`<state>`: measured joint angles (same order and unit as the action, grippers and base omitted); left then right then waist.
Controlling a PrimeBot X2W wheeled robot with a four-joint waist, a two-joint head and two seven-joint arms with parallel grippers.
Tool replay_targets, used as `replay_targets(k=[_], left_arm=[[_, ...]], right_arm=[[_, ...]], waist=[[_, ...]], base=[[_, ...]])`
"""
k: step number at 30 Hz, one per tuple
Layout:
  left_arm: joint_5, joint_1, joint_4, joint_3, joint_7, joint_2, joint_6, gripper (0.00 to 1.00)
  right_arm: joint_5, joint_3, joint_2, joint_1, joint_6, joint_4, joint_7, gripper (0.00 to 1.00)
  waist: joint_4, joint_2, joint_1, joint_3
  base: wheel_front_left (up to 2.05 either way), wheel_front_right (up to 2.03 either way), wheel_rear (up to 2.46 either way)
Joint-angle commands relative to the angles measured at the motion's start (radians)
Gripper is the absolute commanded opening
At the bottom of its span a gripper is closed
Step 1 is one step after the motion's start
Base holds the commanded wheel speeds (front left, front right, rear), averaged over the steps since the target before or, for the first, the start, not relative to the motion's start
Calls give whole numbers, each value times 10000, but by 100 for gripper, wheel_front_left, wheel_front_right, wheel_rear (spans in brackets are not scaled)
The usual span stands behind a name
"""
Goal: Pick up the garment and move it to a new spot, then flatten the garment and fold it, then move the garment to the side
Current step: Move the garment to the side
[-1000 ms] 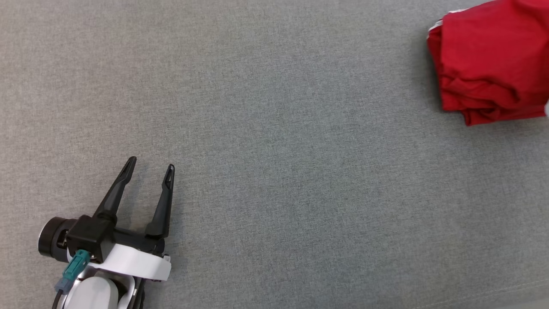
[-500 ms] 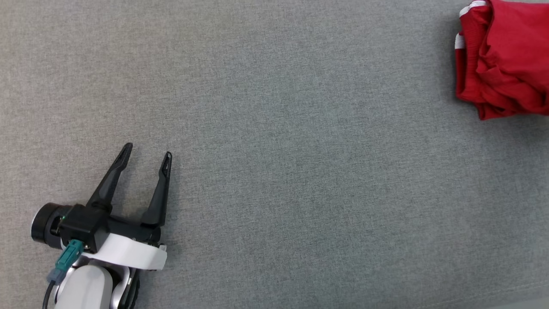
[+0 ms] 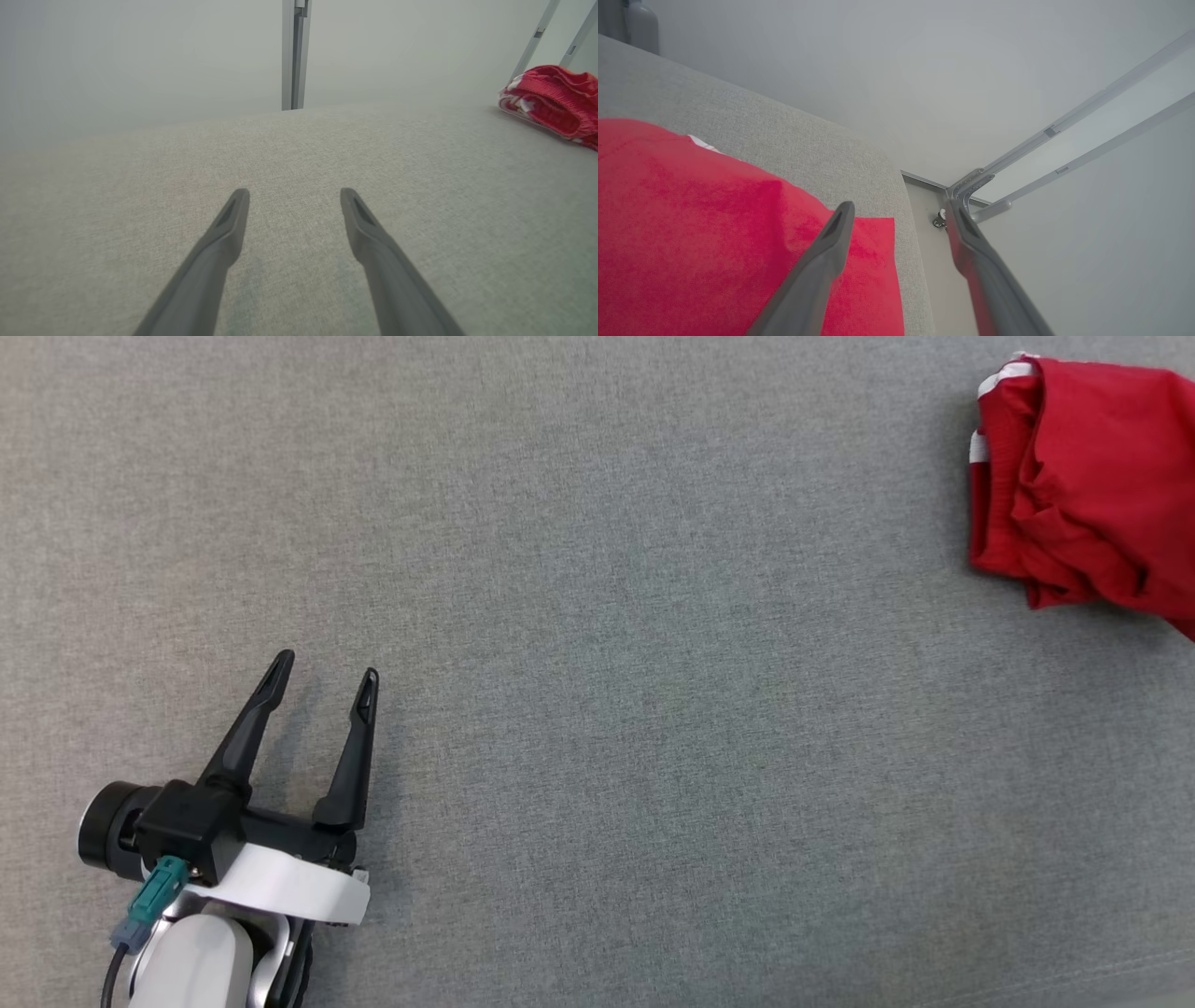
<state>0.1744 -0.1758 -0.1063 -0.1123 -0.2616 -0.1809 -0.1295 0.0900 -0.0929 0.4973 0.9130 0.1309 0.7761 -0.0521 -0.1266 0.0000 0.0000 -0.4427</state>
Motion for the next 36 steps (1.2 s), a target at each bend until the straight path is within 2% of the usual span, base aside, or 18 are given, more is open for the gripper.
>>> replay_targets(k=[1,6,10,14,21,26,32,36], left_arm=[[-13,3,-42,51,-31,-24,-19,100],[59,175,-157,143,-31,259,-19,100],[149,271,-258,291,-31,492,-3,100],[416,387,-411,548,-31,700,23,100],[719,587,-750,861,-31,980,169,100],[1037,807,-991,1002,-31,1142,300,100],[1320,1153,-1023,1180,-31,1212,454,100],[1230,1365,-511,1341,-31,1244,365,100]], right_arm=[[260,203,-430,-123,-2,-168,212,100],[517,648,-1841,-437,-2,-734,1043,100],[294,243,-2766,-714,-2,-701,1597,100],[-66,-294,-3406,-958,-2,-438,2243,100],[-978,-1358,-4133,-1650,-2,112,3044,100],[-1630,-1828,-4315,-2324,-2,-44,3192,100],[-2210,-1832,-4423,-3953,-2,-2511,3184,100],[-2328,-1353,-4411,-5389,-2,-4091,3177,100]], waist=[[-28,0,0,179],[-17,0,0,686],[82,0,0,1125],[250,0,0,1566],[609,0,0,2462],[797,0,0,2993],[1030,0,0,3566],[1180,0,0,3852]], base=[[0,0,0],[0,0,0],[0,0,0],[0,0,0],[0,0,0],[0,0,0],[0,0,0],[0,0,0]])
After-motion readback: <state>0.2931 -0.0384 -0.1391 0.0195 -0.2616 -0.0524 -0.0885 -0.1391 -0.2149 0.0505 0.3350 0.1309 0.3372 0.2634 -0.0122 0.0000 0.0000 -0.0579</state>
